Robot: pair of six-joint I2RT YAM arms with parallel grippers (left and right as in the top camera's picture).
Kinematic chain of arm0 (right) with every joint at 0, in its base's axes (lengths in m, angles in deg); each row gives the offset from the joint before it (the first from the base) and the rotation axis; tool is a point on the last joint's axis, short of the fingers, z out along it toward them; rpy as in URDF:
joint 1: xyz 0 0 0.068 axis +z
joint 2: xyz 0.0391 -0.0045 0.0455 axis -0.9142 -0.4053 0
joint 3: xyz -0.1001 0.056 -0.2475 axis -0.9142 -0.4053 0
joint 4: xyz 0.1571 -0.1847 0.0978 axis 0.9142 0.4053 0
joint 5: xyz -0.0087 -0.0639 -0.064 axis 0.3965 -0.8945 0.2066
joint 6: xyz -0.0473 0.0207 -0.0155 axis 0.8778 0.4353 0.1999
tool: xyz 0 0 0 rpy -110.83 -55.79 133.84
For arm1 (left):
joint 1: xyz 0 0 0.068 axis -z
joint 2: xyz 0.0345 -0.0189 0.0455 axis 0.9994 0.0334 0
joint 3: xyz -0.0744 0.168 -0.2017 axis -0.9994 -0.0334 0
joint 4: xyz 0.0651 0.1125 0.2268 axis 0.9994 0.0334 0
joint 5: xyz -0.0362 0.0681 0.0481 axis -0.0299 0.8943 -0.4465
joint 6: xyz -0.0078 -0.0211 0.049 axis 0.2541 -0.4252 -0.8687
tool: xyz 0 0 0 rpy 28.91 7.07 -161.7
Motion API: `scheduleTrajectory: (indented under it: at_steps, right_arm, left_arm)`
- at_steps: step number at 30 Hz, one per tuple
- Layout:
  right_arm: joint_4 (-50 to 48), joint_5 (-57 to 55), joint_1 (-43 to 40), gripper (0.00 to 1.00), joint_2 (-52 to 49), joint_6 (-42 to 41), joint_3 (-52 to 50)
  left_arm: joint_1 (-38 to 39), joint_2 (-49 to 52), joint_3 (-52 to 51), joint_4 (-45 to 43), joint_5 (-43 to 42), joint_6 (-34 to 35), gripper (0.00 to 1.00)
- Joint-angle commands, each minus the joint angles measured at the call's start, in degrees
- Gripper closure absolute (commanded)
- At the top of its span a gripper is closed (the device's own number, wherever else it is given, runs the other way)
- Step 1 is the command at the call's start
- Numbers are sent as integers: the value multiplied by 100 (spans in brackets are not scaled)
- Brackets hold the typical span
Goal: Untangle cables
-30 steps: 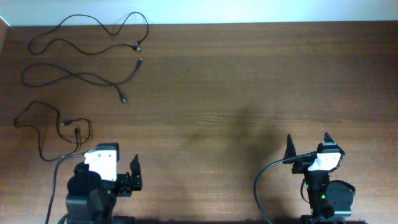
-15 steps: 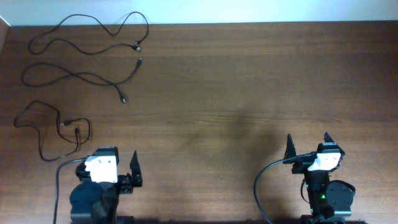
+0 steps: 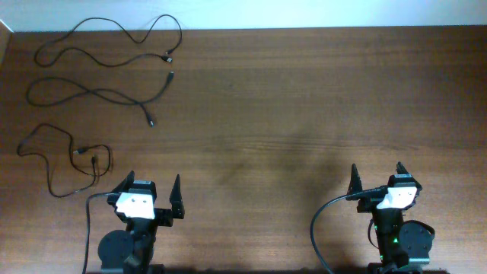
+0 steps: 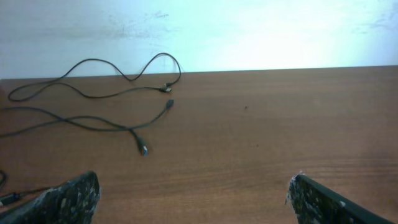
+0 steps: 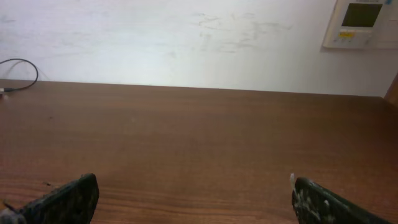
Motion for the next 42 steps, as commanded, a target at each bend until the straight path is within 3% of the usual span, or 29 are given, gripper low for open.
scheduleTrajectory:
  at_steps: [1,18,23,30,36,42]
  right_arm:
    - [20,-48,-28,2,59,-22,-42]
    - [20,-48,-28,2,59,-22,-42]
    - [20,-48,-28,2,59,-22,-42]
    - [20,-48,-28,2,59,-22,-42]
    - [17,-46,-28,2,59,-22,-42]
    - [20,-46,-28,2,59,-22,-42]
  left_arm:
    - [-24,-61,-79,-190,-87,-85,1]
    - [-7,-63,-1462,-3224,-776,229,1]
    - [2,-63,-1460,-3217,-660,243,1]
    - [507,-63,-1462,-2973,555,245,1]
    - [372,-66,-1464,-1998,647,463,1]
    - [127,-66,-1464,-2009,649,457,1]
